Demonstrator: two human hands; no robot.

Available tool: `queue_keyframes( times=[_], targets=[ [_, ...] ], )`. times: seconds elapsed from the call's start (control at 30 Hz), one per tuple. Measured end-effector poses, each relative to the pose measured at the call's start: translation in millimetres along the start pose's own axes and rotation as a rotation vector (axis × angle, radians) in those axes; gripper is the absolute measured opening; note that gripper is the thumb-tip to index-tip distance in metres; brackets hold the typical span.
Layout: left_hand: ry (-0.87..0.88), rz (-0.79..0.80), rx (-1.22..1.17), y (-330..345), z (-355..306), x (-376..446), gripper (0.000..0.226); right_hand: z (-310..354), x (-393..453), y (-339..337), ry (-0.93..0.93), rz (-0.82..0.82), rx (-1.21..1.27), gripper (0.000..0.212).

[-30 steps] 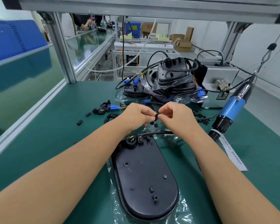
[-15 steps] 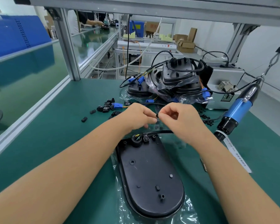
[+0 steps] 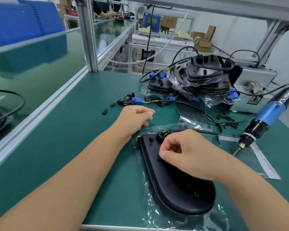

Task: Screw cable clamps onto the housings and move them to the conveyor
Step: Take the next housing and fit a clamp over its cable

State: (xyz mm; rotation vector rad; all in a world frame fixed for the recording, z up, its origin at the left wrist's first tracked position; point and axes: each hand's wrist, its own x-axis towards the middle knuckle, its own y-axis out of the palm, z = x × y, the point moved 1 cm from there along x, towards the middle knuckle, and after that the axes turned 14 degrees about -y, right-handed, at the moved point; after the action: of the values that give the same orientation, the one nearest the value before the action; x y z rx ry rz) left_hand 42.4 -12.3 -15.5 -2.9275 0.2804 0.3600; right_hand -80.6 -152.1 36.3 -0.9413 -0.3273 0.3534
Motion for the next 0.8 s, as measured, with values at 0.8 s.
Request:
queue_keyframes(
  times=[0.8],
  targets=[
    [-0.009, 0.031, -0.012, -3.0, 5.7, -1.2, 0.014, 5.7, -4.6, 0.4, 0.055, -0.022, 0.017, 0.019]
  ],
)
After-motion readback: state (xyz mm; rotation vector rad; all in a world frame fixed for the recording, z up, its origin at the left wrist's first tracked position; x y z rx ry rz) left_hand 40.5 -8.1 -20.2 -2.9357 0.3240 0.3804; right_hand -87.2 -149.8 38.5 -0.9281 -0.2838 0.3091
